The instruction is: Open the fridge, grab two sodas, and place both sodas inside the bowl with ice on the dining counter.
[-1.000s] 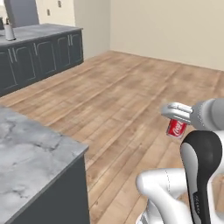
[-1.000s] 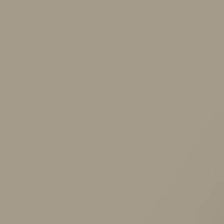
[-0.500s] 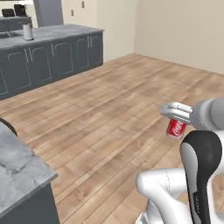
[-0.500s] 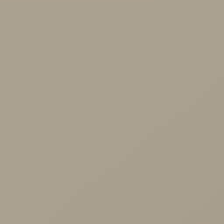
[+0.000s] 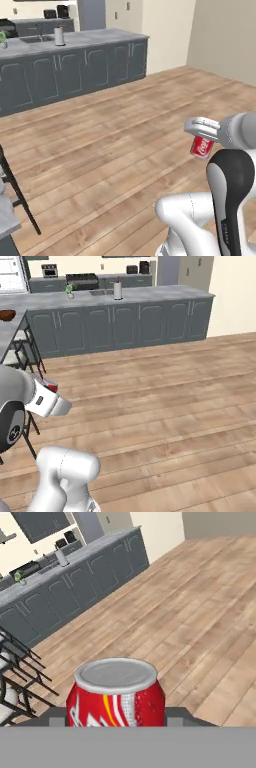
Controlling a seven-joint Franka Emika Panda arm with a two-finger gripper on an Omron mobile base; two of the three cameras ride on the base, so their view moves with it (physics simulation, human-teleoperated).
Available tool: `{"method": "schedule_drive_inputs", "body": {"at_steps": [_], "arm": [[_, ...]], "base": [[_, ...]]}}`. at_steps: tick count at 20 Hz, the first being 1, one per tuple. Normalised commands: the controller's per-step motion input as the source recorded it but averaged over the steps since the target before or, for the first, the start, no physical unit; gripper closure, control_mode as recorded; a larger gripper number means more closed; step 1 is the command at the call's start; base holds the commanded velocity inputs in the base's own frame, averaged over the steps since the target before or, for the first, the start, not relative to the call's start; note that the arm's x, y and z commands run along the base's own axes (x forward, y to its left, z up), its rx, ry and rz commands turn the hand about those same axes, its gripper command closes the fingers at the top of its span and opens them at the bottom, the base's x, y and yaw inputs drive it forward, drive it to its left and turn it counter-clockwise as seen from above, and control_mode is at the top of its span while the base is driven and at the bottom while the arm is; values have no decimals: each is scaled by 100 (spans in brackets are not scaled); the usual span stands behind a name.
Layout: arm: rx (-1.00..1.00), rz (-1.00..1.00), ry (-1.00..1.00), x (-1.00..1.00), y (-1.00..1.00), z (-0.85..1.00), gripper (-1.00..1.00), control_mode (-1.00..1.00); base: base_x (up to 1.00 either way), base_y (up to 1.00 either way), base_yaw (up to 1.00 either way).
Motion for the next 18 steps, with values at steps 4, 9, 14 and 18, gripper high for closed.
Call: {"method": "schedule_drive_inputs", "body": {"at_steps": [4, 9, 14, 18], "arm": [[0, 0, 0, 0, 0, 0, 100, 100], [0, 0, 0, 0, 0, 0, 100, 100], [0, 0, 0, 0, 0, 0, 100, 100], [0, 0, 0, 0, 0, 0, 100, 100]], "base": [[88, -50, 38], [91, -49, 38], [93, -44, 40], [94, -39, 43]]}}
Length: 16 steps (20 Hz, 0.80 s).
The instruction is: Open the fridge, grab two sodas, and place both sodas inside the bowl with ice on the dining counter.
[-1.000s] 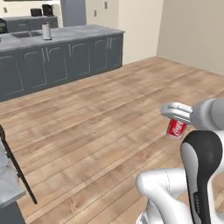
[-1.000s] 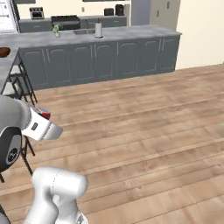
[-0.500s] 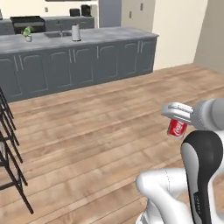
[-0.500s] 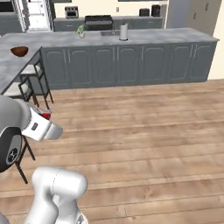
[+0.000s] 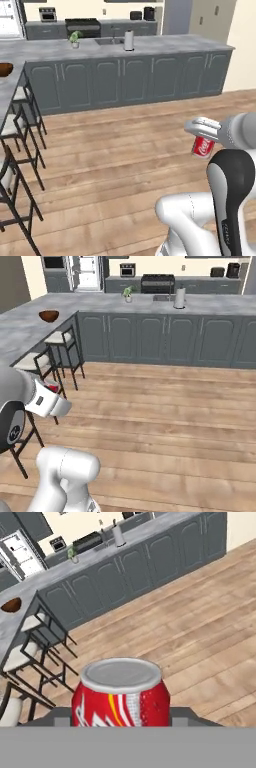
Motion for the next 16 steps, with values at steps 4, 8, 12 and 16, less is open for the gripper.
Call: {"method": "schedule_drive_inputs", "body": {"at_steps": [4, 8, 12, 16], "arm": [[0, 0, 0, 0, 0, 0, 100, 100], [0, 0, 0, 0, 0, 0, 100, 100], [0, 0, 0, 0, 0, 0, 100, 100], [0, 0, 0, 0, 0, 0, 100, 100]], "base": [[96, -39, 43], [98, -38, 43], [100, -38, 43], [99, -39, 43]]}}
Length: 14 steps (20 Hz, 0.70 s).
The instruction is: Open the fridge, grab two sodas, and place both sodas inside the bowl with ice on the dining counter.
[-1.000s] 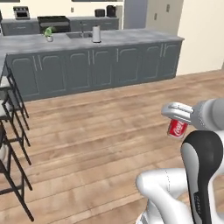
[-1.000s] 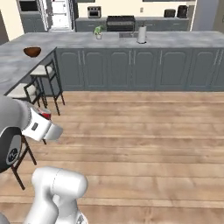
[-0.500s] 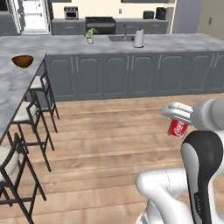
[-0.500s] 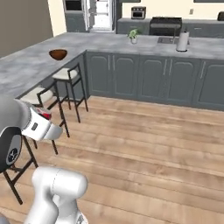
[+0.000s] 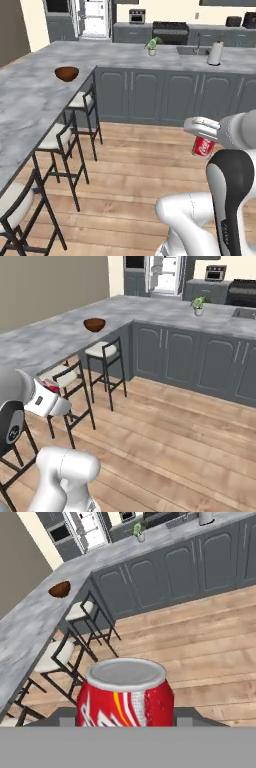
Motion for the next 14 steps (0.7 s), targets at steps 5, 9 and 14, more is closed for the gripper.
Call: {"method": "schedule_drive_inputs", "body": {"at_steps": [5, 9, 14], "arm": [[0, 0, 0, 0, 0, 0, 100, 100], [0, 0, 0, 0, 0, 0, 100, 100], [0, 0, 0, 0, 0, 0, 100, 100]], "base": [[100, -45, 42], [99, -43, 43], [98, -45, 43]]}}
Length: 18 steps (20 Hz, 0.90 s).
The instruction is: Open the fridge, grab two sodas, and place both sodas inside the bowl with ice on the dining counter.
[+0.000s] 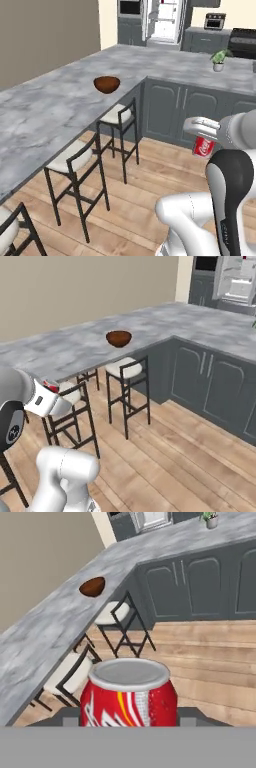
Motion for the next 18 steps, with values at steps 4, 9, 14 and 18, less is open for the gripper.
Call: {"method": "schedule_drive_inputs", "body": {"at_steps": [4, 9, 14, 18], "arm": [[0, 0, 0, 0, 0, 0, 100, 100], [0, 0, 0, 0, 0, 0, 100, 100], [0, 0, 0, 0, 0, 0, 100, 100], [0, 0, 0, 0, 0, 0, 100, 100]], "base": [[97, -49, 41], [93, -56, 39], [90, -53, 40], [83, -51, 41]]}}
